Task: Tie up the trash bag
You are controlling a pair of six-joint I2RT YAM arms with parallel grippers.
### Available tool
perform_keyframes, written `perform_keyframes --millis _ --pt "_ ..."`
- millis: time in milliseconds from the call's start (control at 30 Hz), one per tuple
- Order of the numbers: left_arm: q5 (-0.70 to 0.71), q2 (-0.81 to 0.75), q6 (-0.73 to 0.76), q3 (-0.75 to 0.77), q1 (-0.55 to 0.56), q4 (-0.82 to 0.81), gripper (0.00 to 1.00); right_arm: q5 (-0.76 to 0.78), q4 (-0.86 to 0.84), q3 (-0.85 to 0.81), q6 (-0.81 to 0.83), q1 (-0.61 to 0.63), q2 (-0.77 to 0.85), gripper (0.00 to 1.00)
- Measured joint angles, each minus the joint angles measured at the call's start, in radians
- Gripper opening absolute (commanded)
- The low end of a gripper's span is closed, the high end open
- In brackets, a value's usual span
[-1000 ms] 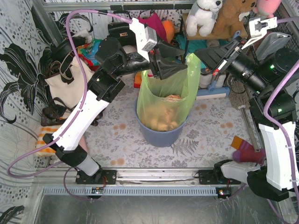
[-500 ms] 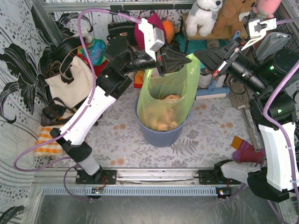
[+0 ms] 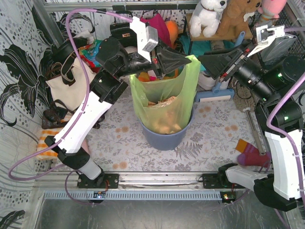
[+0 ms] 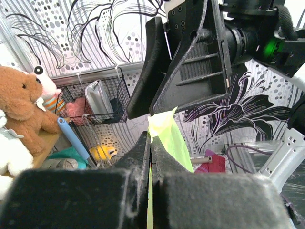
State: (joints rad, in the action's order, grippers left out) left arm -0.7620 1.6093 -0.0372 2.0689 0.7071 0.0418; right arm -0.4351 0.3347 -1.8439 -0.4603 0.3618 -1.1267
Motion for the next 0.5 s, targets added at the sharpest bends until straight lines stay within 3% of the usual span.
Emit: perform_keyframes --millis 167,500 --pt "0.002 -0.036 -0.015 -0.02 0.0 0.0 0.05 -0.086 -0.076 0.027 0.032 0.0 0.01 0.55" --pt "-0.005 -0.046 -0.035 -0.05 0.0 -0.002 0.05 -0.243 -0.201 0.103 0.04 0.0 0.021 0.64"
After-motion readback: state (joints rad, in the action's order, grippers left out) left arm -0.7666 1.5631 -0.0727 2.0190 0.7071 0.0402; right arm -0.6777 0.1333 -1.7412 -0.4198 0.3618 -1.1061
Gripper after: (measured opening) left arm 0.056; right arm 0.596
